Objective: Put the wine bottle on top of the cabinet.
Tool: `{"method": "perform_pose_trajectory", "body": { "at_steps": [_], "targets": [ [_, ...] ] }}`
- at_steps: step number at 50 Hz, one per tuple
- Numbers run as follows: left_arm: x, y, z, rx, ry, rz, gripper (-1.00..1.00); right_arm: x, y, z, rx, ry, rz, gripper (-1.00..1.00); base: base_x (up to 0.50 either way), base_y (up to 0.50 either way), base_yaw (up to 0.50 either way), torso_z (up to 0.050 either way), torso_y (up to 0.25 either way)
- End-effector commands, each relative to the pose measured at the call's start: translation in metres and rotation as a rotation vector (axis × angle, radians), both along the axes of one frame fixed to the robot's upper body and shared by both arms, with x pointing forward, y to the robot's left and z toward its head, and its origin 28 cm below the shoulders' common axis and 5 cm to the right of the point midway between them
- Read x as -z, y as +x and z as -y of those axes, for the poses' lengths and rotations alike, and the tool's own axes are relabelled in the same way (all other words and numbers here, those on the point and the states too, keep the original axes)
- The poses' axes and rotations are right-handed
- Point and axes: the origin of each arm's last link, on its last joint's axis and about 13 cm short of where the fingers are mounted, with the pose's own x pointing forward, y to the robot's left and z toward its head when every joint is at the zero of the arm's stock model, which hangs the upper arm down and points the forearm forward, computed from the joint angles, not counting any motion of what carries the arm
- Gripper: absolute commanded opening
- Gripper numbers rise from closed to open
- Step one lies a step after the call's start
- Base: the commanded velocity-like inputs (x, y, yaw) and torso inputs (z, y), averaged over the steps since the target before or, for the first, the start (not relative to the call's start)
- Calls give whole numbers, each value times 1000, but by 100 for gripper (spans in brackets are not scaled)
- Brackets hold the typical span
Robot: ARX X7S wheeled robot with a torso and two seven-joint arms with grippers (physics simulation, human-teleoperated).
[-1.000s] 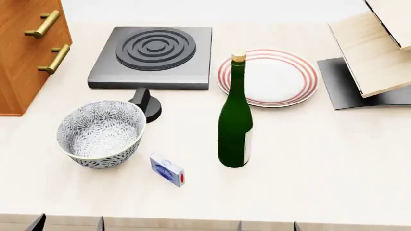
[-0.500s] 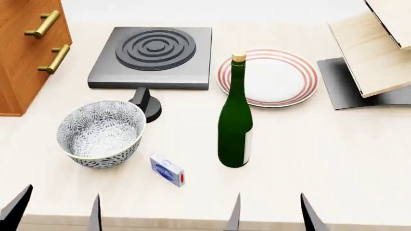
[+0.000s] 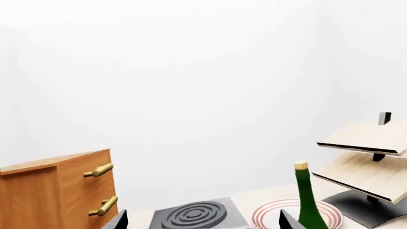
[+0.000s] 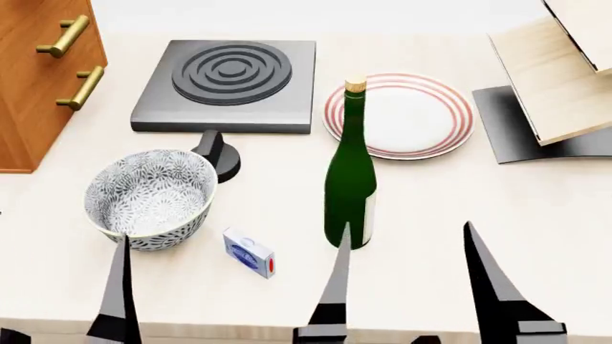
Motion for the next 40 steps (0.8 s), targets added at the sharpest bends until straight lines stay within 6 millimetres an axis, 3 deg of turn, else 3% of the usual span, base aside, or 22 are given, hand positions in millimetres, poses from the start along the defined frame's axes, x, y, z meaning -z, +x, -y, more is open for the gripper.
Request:
{"method": "perform_pose_trajectory", "body": {
  "at_steps": [1, 31, 40],
  "targets": [
    [-28, -15, 3, 24, 3, 92, 100, -25, -15, -3, -30, 12, 73, 100, 0, 0, 0, 0, 0],
    [-34, -15, 6, 49, -4, 136, 100, -34, -19, -5, -39, 24, 106, 100, 0, 0, 0, 0, 0],
    [-35, -15, 7, 53, -5, 144, 100, -35, -20, -5, -52, 28, 115, 100, 473, 0, 0, 0, 0]
  ]
}}
